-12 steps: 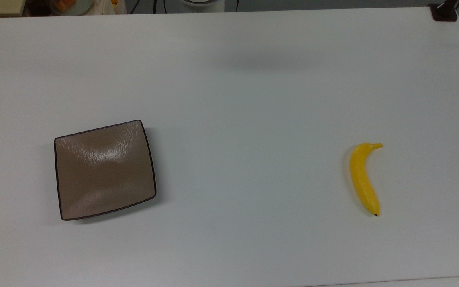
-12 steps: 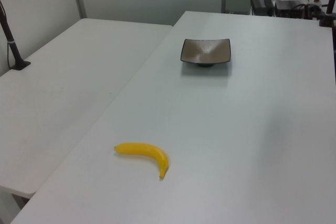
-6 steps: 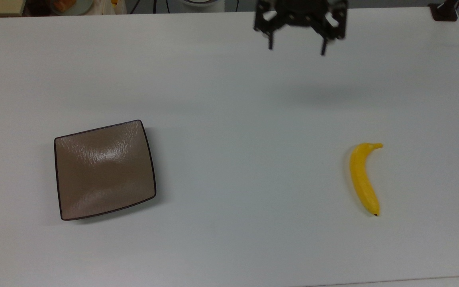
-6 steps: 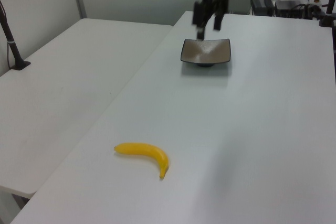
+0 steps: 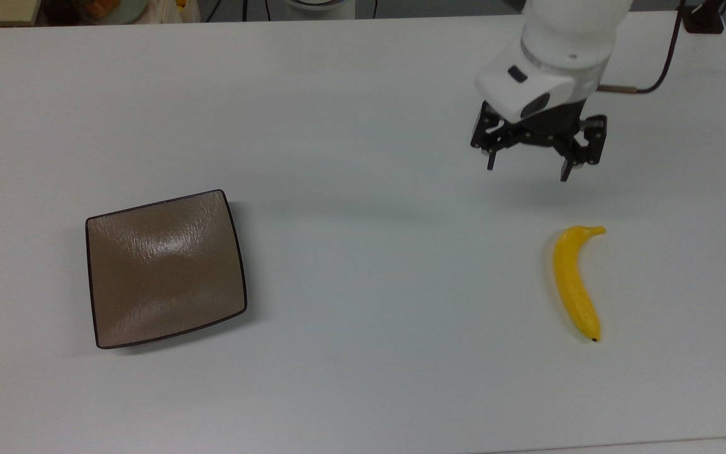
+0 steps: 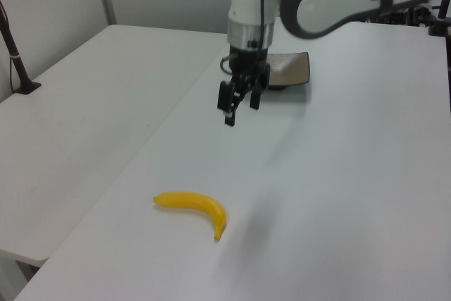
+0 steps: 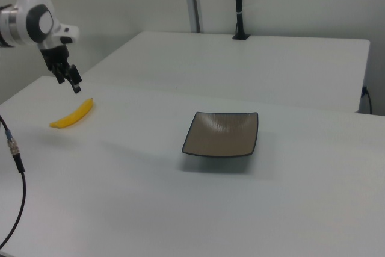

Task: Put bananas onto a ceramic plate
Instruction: 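Move the open gripper over the yellow banana and lower it, then close the gripper around the middle of the yellow banana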

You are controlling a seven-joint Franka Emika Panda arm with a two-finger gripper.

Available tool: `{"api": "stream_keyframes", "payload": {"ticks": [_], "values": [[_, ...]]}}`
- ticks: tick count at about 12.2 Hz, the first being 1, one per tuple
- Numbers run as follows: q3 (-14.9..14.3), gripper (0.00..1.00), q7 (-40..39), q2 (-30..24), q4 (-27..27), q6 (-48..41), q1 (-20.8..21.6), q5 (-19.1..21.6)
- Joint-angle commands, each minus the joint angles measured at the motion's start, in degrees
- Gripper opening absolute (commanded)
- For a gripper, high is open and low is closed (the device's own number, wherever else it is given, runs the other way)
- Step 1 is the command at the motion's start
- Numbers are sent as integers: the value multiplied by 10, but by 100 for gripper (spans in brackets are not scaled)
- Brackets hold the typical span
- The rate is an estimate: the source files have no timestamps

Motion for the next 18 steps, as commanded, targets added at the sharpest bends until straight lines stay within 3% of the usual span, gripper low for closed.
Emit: {"api": "stream_keyframes", "payload": {"ticks": [1, 6, 8, 12, 16, 18], "values": [[-7, 100, 39, 52, 20, 83, 13, -5], [-4, 100, 36, 89, 3, 216, 23, -31], [-4, 100, 38, 114, 7, 231, 36, -61], [-6, 100, 55, 152, 16, 251, 51, -66], [-4, 100, 113, 185, 26, 287, 63, -145], [-1, 100, 118, 186, 24, 294, 63, -157]]}}
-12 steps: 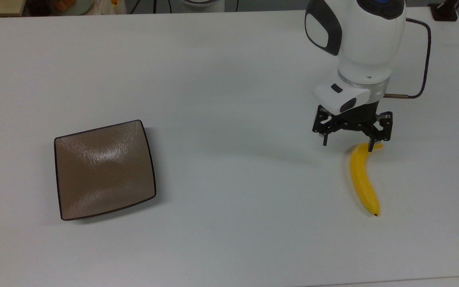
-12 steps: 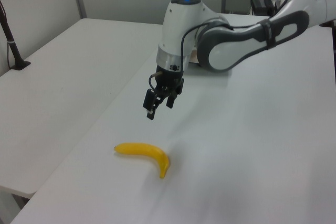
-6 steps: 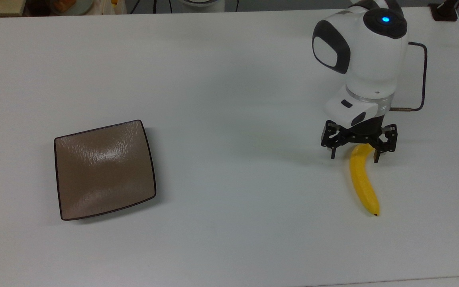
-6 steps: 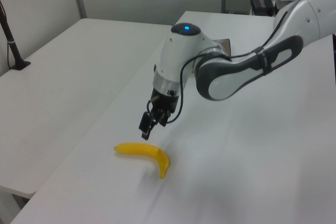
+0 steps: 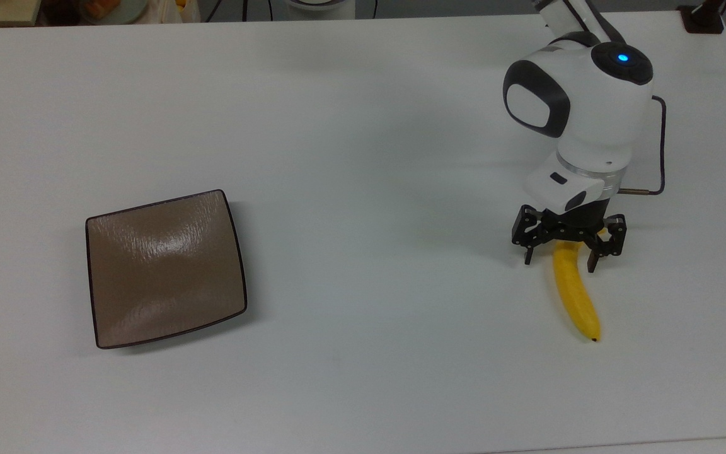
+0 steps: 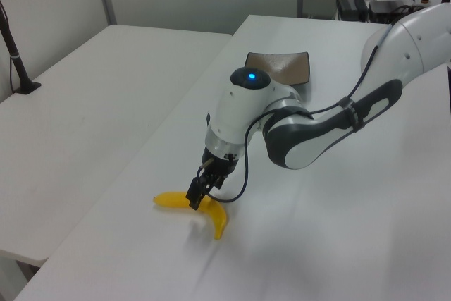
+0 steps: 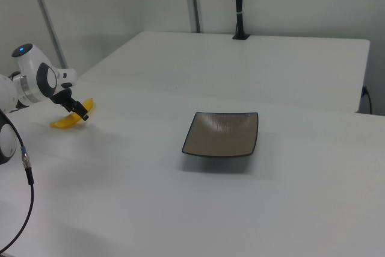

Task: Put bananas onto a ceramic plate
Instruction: 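Close the gripper around the middle of the yellow banana, then lift the held banana up off the table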

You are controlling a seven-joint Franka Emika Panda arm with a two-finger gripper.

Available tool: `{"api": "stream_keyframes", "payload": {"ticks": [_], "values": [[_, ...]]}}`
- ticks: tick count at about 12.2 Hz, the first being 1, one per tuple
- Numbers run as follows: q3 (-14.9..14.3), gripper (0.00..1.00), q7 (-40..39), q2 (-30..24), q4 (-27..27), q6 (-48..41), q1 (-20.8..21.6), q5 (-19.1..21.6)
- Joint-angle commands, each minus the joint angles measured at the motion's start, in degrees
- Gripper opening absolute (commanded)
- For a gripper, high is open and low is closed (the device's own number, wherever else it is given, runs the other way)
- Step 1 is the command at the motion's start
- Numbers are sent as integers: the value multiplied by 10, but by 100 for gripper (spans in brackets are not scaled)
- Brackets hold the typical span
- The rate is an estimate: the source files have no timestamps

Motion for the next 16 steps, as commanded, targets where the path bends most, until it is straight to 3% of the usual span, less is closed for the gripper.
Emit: {"api": "stream_keyframes", "payload": {"ticks": [1, 2, 6, 8, 11, 12, 14, 16], "values": [[-1, 100, 18, 10, 13, 11, 4, -21], [-1, 94, 17, 10, 13, 12, 4, -23], [8, 54, 15, 10, 13, 12, 3, -24], [9, 45, 16, 10, 13, 12, 3, -24], [9, 20, 15, 9, 13, 12, 4, -24], [9, 6, 15, 9, 12, 11, 4, -25], [10, 0, 14, 1, 8, 7, 3, -32], [14, 0, 12, -62, -32, -4, -2, -35]]}}
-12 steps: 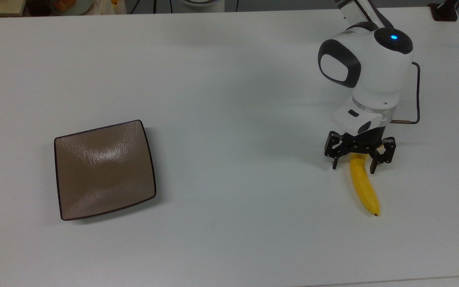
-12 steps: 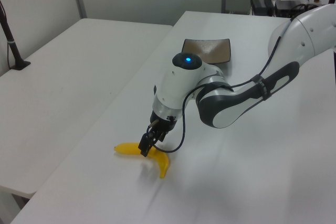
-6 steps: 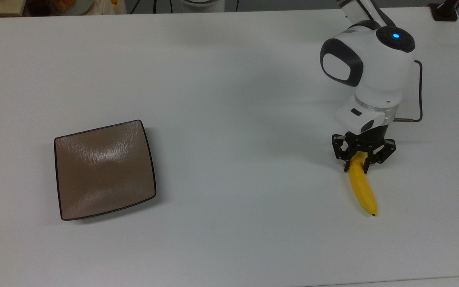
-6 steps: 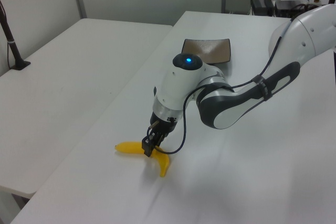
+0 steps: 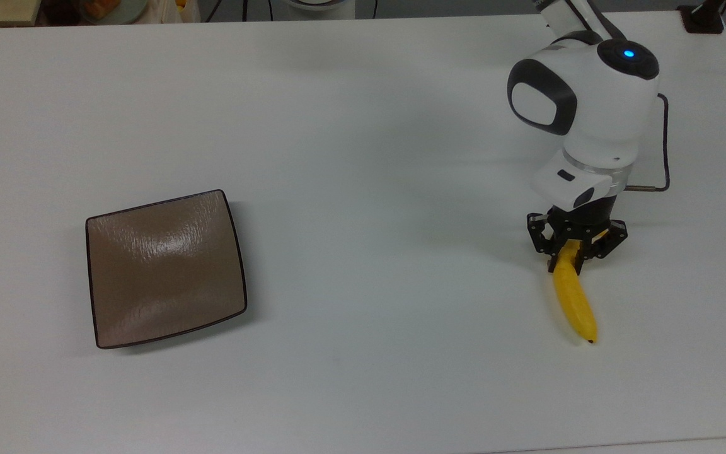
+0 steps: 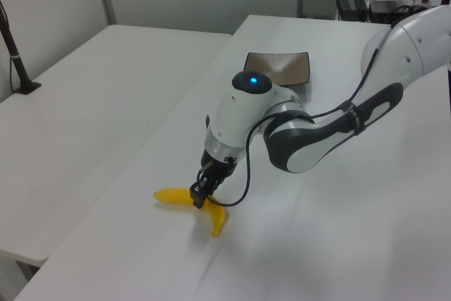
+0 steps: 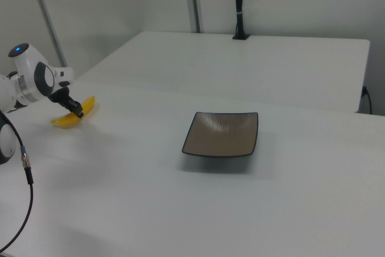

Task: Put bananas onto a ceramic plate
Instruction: 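Lift the held banana up off the table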

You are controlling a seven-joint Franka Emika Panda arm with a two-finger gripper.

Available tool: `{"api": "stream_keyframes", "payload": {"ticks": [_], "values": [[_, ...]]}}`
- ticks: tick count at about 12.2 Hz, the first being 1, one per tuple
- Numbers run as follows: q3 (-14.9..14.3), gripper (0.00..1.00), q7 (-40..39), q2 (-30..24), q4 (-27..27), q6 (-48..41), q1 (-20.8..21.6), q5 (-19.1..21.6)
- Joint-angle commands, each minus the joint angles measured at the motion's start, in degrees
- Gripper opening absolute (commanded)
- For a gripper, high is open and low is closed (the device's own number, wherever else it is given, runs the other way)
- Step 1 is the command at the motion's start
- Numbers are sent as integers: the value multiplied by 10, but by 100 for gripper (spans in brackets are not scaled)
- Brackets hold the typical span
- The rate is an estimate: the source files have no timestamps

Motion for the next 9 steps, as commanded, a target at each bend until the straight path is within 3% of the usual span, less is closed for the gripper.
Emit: {"api": "stream_keyframes", "payload": {"ticks": [1, 4, 7, 9], "values": [[5, 0, 6, -103, -58, -26, -3, -15], [6, 0, -52, -209, -75, -113, -28, 7], [6, 0, -173, -348, -173, -132, -77, 81], [6, 0, -296, -412, -200, -194, -120, 130]]}}
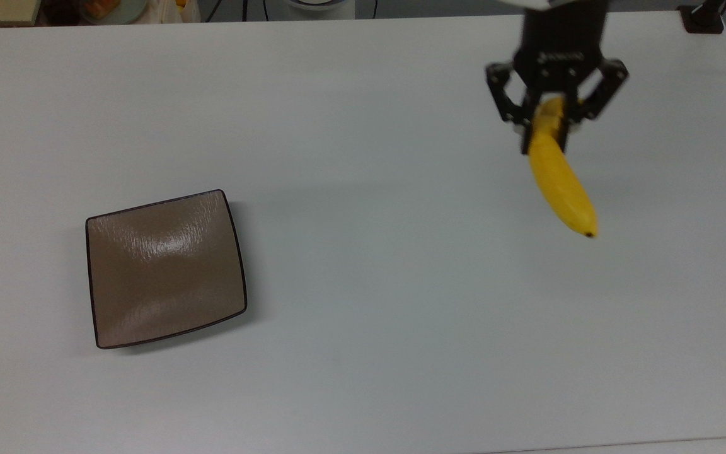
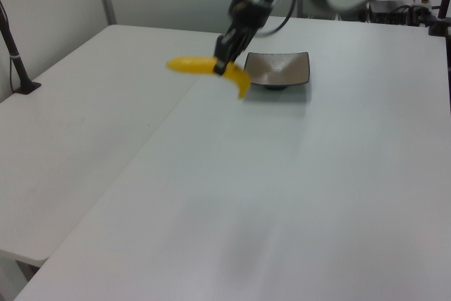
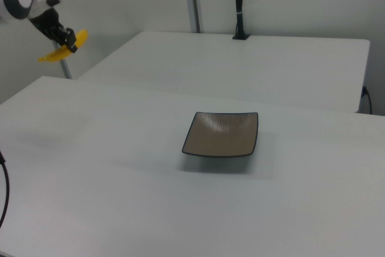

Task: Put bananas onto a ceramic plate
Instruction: 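Lift the held banana up off the table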

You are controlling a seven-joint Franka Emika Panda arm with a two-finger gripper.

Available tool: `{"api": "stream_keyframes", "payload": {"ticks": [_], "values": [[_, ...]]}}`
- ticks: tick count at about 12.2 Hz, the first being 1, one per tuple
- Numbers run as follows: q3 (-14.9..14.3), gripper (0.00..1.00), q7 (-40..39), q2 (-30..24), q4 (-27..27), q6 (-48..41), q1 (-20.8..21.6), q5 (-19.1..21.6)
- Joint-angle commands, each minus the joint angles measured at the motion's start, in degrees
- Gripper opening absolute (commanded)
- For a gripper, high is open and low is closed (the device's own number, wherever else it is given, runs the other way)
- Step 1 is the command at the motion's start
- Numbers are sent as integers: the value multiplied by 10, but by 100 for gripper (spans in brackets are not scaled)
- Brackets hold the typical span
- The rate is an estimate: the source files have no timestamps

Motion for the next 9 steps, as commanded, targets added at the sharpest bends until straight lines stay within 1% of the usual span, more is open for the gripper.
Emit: {"api": "stream_keyframes", "payload": {"ticks": [1, 3, 4, 5, 6, 7, 9], "values": [[6, 0, -185, -123, -94, -88, -69, 77], [6, 0, -313, -152, -105, -151, -113, 114], [6, 0, -363, -171, -124, -158, -135, 122], [6, 0, -395, -189, -145, -157, -145, 135], [6, 0, -406, -194, -148, -158, -157, 138], [6, 0, -417, -193, -148, -158, -165, 138], [6, 0, -478, -181, -147, -156, -207, 138]]}}
